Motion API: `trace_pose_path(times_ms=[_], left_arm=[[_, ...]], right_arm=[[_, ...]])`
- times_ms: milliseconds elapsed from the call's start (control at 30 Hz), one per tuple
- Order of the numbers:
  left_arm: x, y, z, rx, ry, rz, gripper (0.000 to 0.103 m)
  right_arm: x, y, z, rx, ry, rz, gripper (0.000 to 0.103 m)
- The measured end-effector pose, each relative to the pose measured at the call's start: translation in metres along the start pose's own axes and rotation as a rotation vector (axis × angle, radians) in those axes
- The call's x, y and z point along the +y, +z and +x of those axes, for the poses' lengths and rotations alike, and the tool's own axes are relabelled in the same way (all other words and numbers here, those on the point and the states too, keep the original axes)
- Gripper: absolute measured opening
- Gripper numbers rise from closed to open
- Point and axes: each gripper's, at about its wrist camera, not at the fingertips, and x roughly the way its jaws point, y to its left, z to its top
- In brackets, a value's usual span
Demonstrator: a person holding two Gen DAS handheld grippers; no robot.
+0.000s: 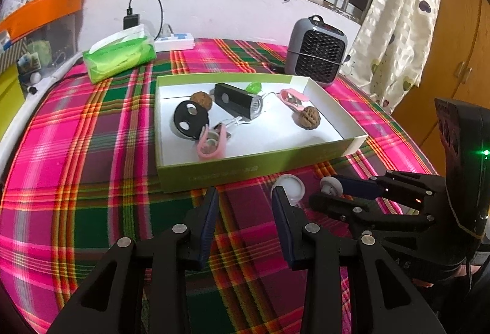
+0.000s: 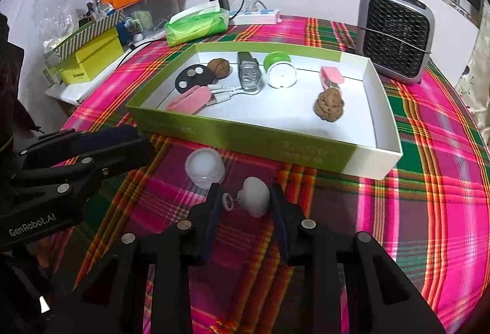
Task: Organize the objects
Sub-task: 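Withdraw both grippers and grasp the white egg-shaped item with the right gripper, then grasp the white round container with the left gripper while the right gripper holds the egg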
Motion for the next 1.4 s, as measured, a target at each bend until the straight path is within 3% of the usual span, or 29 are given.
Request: trace_pose_path(times_ms=[433,1233,1400], left_arm=[[-0.027,0.001,0.019,0.058,-0.054,0.062,0.037],[-0.039,0.011,0.043,0.096,0.011,0.094,0.037],[-0.038,0.011,0.044,0.094,0.032,0.089,0.029]], right_arm=[[-0.026,-0.007,-0.011,-0.01,-0.031,0.043,0.033],[-0.042,-0.011,-0.018,-0.013,-0.032,0.07,0.033],[-0.042,-0.012,-0.017,-0.01,-0.034,0.069,0.033]])
